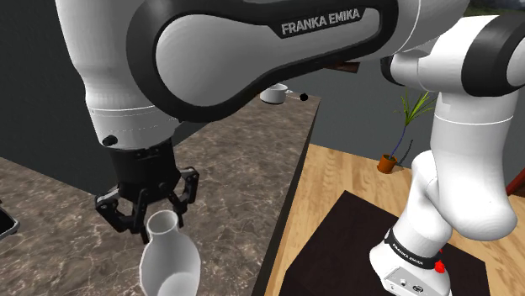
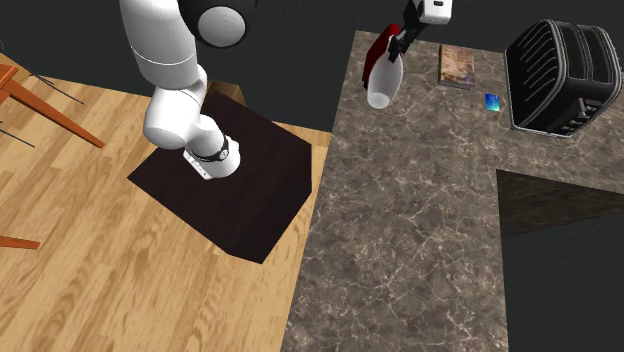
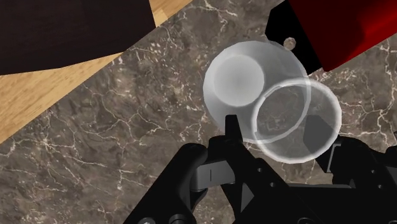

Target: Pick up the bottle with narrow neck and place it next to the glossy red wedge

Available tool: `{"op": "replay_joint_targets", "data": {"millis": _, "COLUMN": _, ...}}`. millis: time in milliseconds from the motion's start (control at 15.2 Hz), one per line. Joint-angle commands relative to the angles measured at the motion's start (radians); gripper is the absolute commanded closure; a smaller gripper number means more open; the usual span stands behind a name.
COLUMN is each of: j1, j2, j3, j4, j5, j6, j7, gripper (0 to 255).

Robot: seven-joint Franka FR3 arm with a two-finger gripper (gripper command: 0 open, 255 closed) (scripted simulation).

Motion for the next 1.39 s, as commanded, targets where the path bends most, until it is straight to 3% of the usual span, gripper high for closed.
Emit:
{"op": "replay_joint_targets", "data": {"millis": 0, "j1": 0.000, "j2": 0.004, "j3": -0.001, "j4": -0.019, "j5": -0.002, "j6": 0.024, "j7": 0.000, "gripper": 255}}
{"op": "replay_joint_targets", "data": {"millis": 330, "j1": -0.001, "j2": 0.016, "j3": -0.004, "j4": -0.069, "j5": -0.007, "j6": 0.084, "j7": -0.001, "gripper": 255}}
{"op": "replay_joint_targets", "data": {"millis": 858, "j1": -0.001, "j2": 0.016, "j3": -0.004, "j4": -0.069, "j5": -0.007, "j6": 0.084, "j7": -0.001, "gripper": 255}}
{"op": "replay_joint_targets", "data": {"millis": 924, "j1": -0.001, "j2": 0.016, "j3": -0.004, "j4": -0.069, "j5": -0.007, "j6": 0.084, "j7": -0.001, "gripper": 0}}
{"op": "replay_joint_targets", "data": {"millis": 1320, "j1": -0.001, "j2": 0.012, "j3": -0.003, "j4": -0.041, "j5": -0.005, "j6": 0.052, "j7": -0.002, "gripper": 0}}
